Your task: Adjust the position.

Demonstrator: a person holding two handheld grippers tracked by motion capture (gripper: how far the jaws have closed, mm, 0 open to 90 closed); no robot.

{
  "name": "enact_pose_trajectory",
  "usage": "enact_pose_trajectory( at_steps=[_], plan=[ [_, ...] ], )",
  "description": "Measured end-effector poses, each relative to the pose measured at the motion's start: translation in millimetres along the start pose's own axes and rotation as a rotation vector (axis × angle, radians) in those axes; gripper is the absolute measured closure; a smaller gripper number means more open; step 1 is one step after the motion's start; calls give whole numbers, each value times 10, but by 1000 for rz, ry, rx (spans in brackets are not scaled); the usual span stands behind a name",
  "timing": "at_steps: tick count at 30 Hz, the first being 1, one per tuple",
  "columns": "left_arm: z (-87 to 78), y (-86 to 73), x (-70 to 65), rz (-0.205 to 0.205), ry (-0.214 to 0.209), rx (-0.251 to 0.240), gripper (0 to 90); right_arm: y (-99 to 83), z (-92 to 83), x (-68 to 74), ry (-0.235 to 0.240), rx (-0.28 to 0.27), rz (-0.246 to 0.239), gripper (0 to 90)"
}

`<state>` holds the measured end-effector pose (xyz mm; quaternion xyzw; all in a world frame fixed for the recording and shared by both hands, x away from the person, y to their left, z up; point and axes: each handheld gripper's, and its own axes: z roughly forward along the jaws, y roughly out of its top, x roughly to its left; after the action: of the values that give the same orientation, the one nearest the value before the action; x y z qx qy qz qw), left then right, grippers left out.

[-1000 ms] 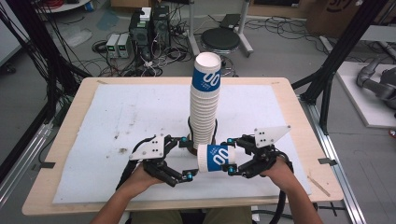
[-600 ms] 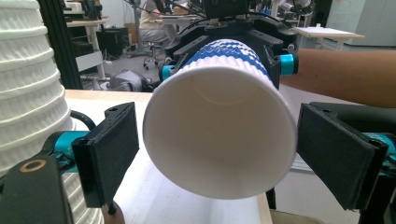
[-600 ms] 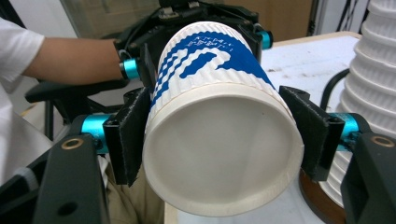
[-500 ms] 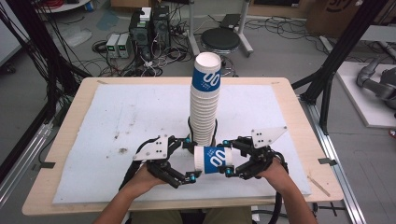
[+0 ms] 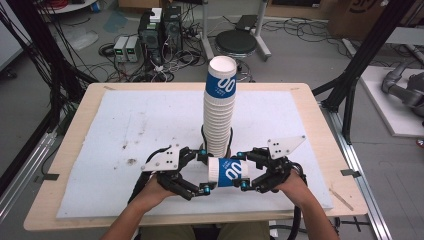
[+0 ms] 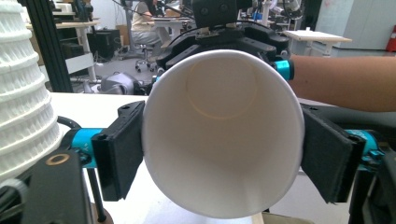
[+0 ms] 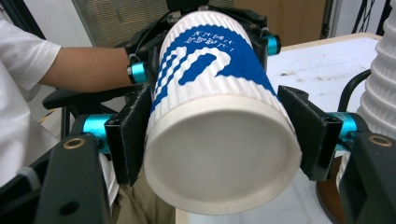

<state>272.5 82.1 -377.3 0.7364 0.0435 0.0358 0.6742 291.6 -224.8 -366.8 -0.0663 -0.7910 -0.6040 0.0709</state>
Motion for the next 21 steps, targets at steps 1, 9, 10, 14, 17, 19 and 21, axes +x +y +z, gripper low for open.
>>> enact_pose_trajectory(
  at_steps=[1, 9, 10, 14, 17, 19, 21],
  plan=[
    [-3, 5, -3, 3, -2, 1, 251, 5, 1, 5, -1, 3, -6, 310],
    [-6, 35, -5, -1, 9, 32, 271, 13, 3, 9, -11, 14, 3, 305],
    [-6, 39, -4, 4, 13, 37, 271, 14, 5, 11, -14, 14, 5, 299],
    [1, 57, -2, -2, 23, 65, 273, 33, 5, 28, -73, 4, 12, 202],
    [-2, 81, 0, -6, 32, 90, 273, 70, -31, 56, -92, 14, -2, 202],
    [-6, 111, 5, 0, 34, 124, 273, 96, -47, 73, -118, 27, -18, 192],
    [-4, 151, 8, 7, 41, 170, 274, 131, -59, 99, -148, 55, -42, 192]
  ],
)
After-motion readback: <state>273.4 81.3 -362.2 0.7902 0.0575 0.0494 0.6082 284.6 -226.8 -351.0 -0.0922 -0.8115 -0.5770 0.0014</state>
